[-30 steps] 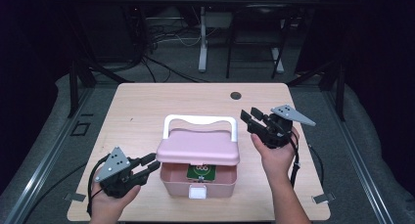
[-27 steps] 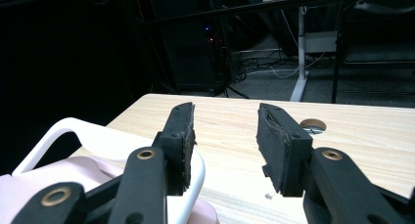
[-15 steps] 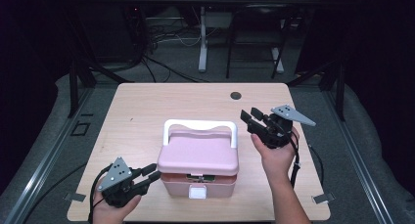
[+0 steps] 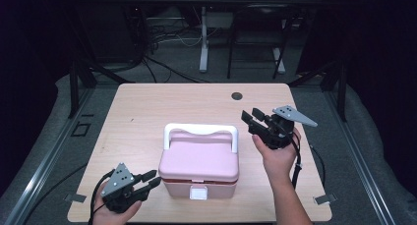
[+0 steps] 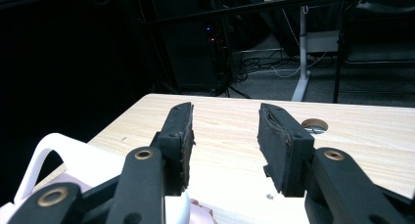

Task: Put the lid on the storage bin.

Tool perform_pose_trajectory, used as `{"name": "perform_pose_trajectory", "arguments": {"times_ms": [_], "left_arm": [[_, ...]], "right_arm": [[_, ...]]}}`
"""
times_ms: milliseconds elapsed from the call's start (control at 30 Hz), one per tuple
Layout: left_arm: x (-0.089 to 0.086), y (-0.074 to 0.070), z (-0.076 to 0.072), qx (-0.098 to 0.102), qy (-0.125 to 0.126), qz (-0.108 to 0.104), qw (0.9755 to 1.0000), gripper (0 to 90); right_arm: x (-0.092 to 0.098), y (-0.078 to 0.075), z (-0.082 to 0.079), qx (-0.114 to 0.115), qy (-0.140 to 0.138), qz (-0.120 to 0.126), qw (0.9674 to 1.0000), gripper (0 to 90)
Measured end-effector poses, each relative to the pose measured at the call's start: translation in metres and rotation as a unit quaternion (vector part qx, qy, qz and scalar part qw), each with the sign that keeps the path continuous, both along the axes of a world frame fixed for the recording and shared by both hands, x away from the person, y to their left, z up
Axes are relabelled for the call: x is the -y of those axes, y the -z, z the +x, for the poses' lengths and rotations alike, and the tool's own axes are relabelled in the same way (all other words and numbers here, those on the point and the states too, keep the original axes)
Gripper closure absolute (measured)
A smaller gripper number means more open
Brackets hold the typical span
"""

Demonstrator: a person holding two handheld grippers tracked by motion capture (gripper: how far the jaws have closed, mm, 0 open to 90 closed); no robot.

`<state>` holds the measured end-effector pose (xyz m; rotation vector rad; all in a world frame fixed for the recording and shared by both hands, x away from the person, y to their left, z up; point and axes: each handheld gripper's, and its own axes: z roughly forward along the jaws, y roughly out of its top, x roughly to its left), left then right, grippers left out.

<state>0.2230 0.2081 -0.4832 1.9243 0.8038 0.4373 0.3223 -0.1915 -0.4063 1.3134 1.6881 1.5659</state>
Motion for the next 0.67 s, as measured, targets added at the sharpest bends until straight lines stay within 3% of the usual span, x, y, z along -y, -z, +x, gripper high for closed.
{"name": "perform_pose_trajectory", "arguments": {"times_ms": [100,200,433,667], "left_arm": [[-0.002,0.004,-0.001,-0.006,-0.004,0.008,0.9999,69.9],[-0.006,0.007,0.000,-0.014,-0.012,-0.004,0.9998,70.3],[-0.011,0.008,0.003,-0.015,-0.022,-0.005,0.9996,69.5],[-0.017,0.007,0.006,-0.015,-0.037,-0.023,0.9989,61.5]], "right_arm": [[0.001,0.000,0.000,0.002,0.001,0.001,1.0000,56.1],[0.001,0.000,0.000,-0.001,0.002,0.002,1.0000,56.1],[0.000,0.000,0.000,0.000,-0.001,0.001,1.0000,56.1],[0.002,0.001,0.001,-0.001,0.000,0.003,1.0000,55.7]]}}
